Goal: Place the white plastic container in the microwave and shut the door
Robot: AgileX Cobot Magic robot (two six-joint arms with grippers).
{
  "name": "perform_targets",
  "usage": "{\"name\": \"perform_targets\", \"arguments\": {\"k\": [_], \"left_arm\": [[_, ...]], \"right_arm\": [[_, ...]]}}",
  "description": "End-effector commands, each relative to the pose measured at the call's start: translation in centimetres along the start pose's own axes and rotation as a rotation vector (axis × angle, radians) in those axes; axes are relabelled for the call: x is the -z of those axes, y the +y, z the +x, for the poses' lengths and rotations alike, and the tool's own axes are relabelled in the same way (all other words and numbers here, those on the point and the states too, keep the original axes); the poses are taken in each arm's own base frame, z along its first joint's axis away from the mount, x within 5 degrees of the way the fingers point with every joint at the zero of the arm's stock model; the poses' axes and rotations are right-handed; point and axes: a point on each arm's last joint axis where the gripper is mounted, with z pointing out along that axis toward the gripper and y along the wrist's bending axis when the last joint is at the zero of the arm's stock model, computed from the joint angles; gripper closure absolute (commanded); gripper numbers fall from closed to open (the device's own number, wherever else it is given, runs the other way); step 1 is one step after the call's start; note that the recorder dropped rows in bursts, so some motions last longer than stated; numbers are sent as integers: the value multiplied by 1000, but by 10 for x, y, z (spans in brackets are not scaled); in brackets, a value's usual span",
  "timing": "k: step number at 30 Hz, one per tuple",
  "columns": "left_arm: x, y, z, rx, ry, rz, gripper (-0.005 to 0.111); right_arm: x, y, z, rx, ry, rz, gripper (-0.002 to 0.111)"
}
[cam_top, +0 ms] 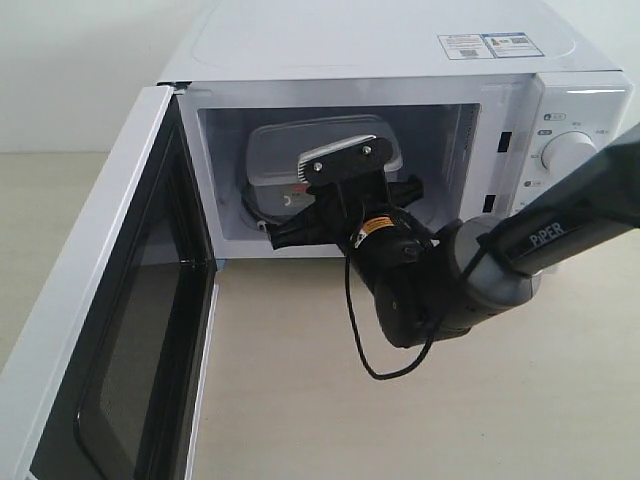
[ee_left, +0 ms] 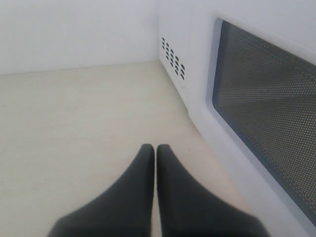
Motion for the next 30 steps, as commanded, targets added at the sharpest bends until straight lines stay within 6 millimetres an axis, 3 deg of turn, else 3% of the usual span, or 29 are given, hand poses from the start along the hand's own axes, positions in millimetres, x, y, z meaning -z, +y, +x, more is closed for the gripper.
{"name": "perform_targets", "arguments": {"k": [1,9,20,27,30], "left_arm": [[0,0,1,10,1,-3,103],[0,0,1,10,1,-3,103],[0,0,1,10,1,-3,103],[0,0,1,10,1,-3,103],[0,0,1,10,1,-3,103]], "right_arm": [[-1,-3,2,-14,24,20,108],[29,-9,-3,-69,73,5,108],[129,1,-35,-59,199,-169,108],[186,-3,-61,-88,507,-355,108],[209,-4,-72,-5,609,-463,108]]}}
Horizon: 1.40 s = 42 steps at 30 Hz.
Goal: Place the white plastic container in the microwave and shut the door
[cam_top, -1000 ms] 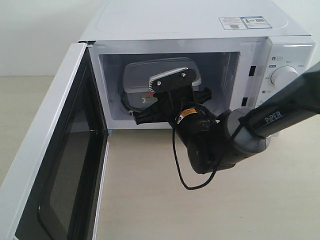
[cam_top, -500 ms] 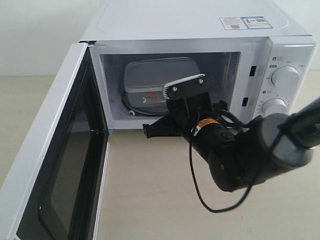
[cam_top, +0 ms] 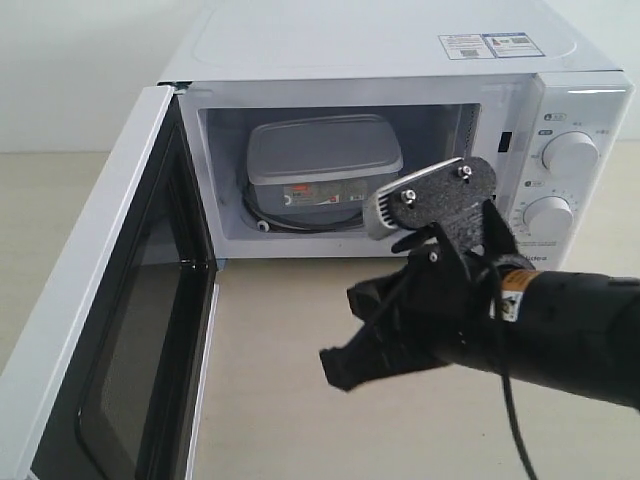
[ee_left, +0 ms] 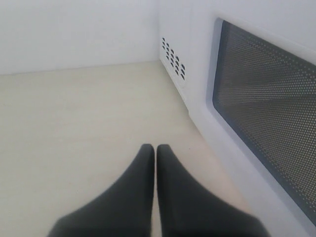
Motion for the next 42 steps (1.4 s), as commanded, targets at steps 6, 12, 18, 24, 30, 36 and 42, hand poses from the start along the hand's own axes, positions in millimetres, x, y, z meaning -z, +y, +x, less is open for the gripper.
{"name": "perform_targets", "arguments": {"k": [6,12,18,24,30,36,42], "left_arm": [[0,0,1,10,1,-3,103],[0,0,1,10,1,-3,103],[0,0,1,10,1,-3,103],[0,0,1,10,1,-3,103],[0,0,1,10,1,-3,103],[0,0,1,10,1,-3,103],[0,0,1,10,1,-3,103]], "right_arm": [[54,15,5,-33,263,-158,108],[63,16,4,-89,266,-171,108],[63,16,3,-94,262,-172,108],[63,16,3,-94,262,-172,108],[63,16,3,-94,262,-172,108],[63,16,3,-96,263,-172,108],[63,16,3,-96,263,-172,108]]}}
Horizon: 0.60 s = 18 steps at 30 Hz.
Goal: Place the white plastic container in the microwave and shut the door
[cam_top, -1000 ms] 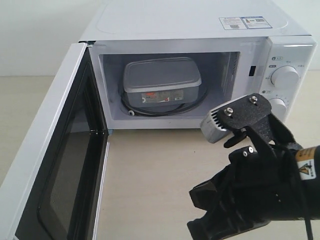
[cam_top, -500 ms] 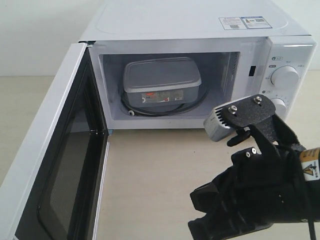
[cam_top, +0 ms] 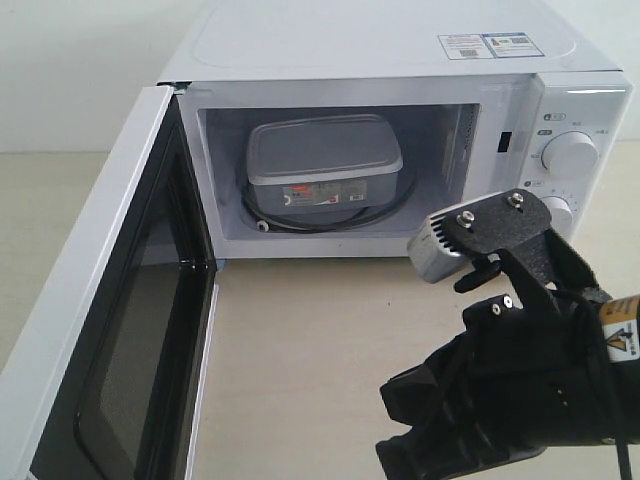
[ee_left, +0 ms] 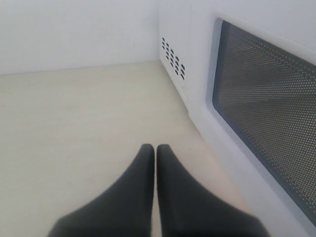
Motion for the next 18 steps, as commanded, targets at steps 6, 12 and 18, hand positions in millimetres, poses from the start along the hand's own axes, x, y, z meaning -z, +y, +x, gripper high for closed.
{"name": "perform_targets", "arguments": {"k": [6,12,18], "left_arm": [[0,0,1,1,2,-6,103],[0,0,1,1,2,-6,103],[0,2,-4,-111,-55,-25,103]], "right_arm": [[3,1,-2,-2,-10,-5,108],[3,1,-2,-2,-10,-5,108],[3,1,-2,-2,-10,-5,108]]}}
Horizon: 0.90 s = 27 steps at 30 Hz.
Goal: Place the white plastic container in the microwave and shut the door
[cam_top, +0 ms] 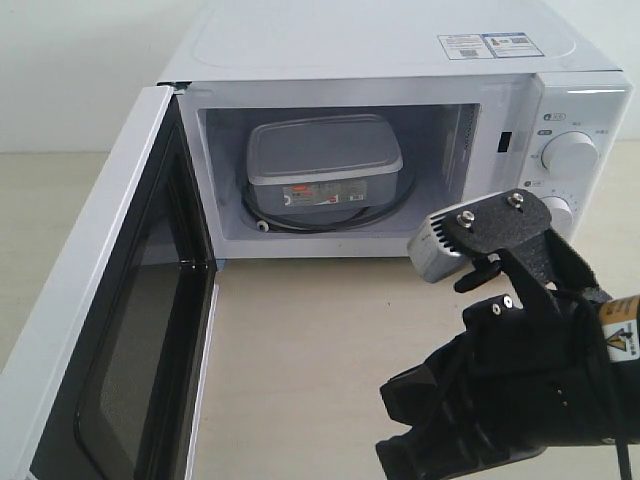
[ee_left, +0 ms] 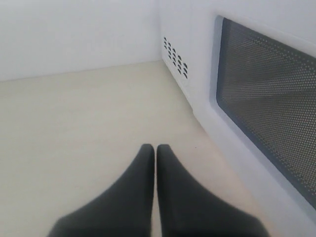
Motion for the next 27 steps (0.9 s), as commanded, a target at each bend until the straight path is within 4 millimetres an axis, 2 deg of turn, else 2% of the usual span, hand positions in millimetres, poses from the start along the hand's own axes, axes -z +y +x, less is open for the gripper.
{"name": "perform_targets", "arguments": {"k": [1,6,11,12,16,20,23,27], "left_arm": [[0,2,-9,-66,-110,-24,103],[9,4,-38,-67,-445,-63,103],[29,6,-66,-66,-818,-106,103],[34,6,-70,-43,-892,-103,103],[55,7,-82,256,-1170,68,103],[74,6,-88,296,-1381,149,103],[77,6,-93,388,-1387,230,103],[76,7,-121,484,-1165,251,103]], "right_arm": [[3,1,-2,2,-10,-5,108],[3,1,-2,2,-10,-5,108],[3,1,-2,2,-10,-5,108],[3,1,-2,2,-10,-5,108],[3,1,-2,2,-10,-5,108],[3,1,-2,2,-10,-5,108],[3,1,-2,2,-10,-5,108],[3,1,-2,2,-10,-5,108]]}}
